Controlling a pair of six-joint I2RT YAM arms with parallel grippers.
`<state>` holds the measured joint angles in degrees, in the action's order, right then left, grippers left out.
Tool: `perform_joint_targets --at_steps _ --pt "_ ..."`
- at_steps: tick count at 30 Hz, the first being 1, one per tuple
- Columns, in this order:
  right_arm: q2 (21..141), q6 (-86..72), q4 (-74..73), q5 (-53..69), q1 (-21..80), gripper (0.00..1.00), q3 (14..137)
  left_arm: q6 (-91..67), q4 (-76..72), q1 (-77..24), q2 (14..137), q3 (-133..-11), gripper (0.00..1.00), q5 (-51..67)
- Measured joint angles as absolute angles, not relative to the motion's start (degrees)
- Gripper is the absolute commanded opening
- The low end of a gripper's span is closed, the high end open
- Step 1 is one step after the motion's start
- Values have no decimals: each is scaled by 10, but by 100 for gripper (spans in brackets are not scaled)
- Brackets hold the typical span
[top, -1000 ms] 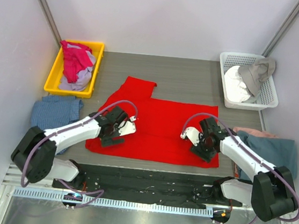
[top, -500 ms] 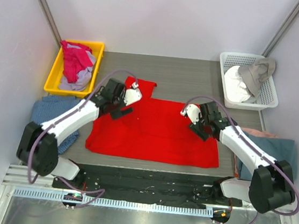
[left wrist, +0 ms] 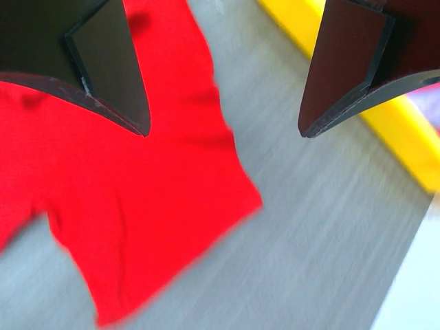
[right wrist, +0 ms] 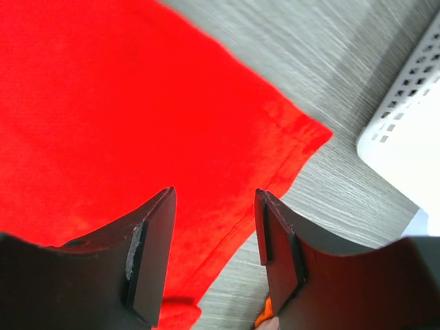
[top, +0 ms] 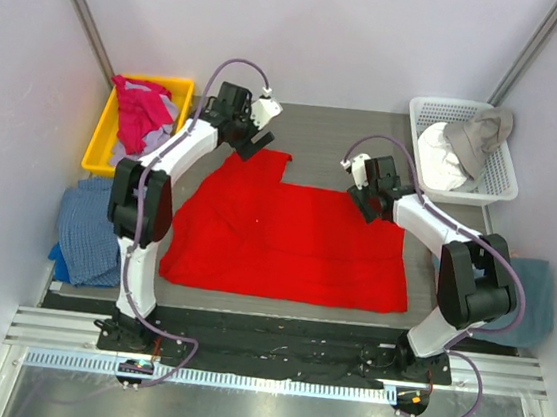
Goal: Fold and stack the t-shirts
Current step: Grap the side of the flattened tshirt furthest away from the robot with both arms
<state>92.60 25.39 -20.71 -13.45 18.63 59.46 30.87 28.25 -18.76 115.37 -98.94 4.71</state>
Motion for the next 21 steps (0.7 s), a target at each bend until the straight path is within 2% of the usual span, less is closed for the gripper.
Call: perform_joint_targets --at_steps 9,21 --pt "942 227 -201 -137 163 56 609 276 299 -152 1304 -1152 92 88" --pt "942 225 -200 -136 160 55 594 257 348 -130 1388 -1233 89 146"
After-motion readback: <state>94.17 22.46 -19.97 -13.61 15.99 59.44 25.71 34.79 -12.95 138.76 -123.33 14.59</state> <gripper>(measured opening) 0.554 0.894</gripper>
